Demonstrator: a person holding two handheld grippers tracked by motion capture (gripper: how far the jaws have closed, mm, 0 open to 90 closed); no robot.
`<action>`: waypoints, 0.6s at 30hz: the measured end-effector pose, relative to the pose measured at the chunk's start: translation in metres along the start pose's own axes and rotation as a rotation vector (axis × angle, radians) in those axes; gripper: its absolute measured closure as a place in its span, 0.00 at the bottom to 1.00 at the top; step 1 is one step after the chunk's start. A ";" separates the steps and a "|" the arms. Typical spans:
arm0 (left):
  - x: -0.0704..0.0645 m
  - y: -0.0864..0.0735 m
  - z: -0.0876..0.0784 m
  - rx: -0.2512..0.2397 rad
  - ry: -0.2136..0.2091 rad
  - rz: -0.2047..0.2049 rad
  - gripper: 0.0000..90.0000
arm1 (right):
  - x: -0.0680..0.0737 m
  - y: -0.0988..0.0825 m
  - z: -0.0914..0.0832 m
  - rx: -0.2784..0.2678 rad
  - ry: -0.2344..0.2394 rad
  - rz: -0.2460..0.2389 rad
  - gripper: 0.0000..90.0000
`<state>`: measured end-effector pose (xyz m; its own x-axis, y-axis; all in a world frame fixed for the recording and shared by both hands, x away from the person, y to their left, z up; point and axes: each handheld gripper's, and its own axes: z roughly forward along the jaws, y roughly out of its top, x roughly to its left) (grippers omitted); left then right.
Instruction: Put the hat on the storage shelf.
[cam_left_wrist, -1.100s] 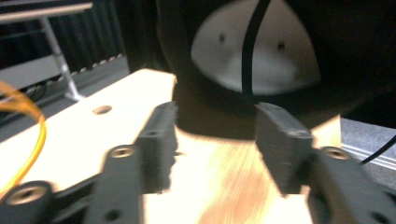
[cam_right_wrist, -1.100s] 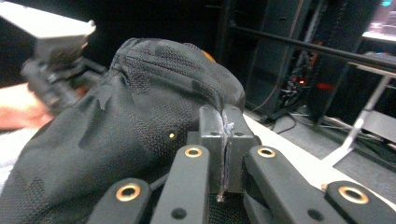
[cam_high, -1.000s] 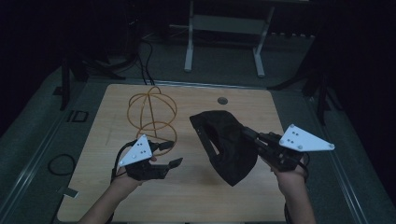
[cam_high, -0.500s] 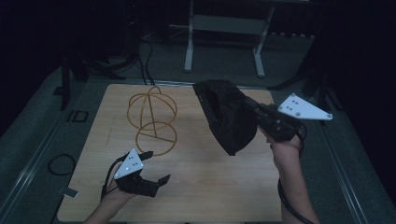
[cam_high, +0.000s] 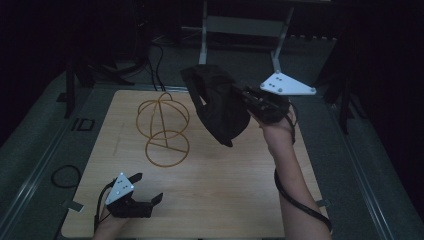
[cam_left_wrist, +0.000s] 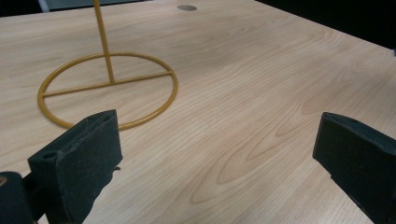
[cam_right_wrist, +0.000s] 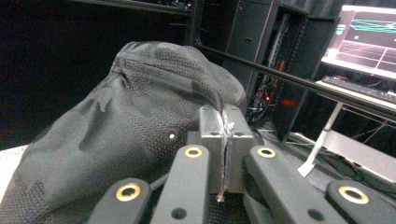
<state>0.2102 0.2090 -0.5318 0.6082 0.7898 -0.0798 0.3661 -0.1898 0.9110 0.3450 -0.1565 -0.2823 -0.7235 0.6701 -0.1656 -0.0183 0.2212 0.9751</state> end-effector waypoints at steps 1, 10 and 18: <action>0.000 -0.002 -0.001 -0.003 0.010 0.001 0.02 | 0.001 0.001 0.006 0.002 0.008 -0.004 0.99; 0.006 -0.011 -0.003 -0.003 0.031 -0.004 0.02 | 0.023 0.005 0.052 0.041 0.059 -0.005 0.99; 0.010 -0.015 -0.004 0.001 0.034 -0.009 0.02 | 0.046 -0.003 0.085 0.090 0.115 -0.012 0.99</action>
<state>0.2085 0.2220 -0.5448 0.5804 0.8109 -0.0741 0.3718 -0.1829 0.9101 0.3702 -0.0663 -0.3050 -0.7978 0.5829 -0.1539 0.0313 0.2949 0.9550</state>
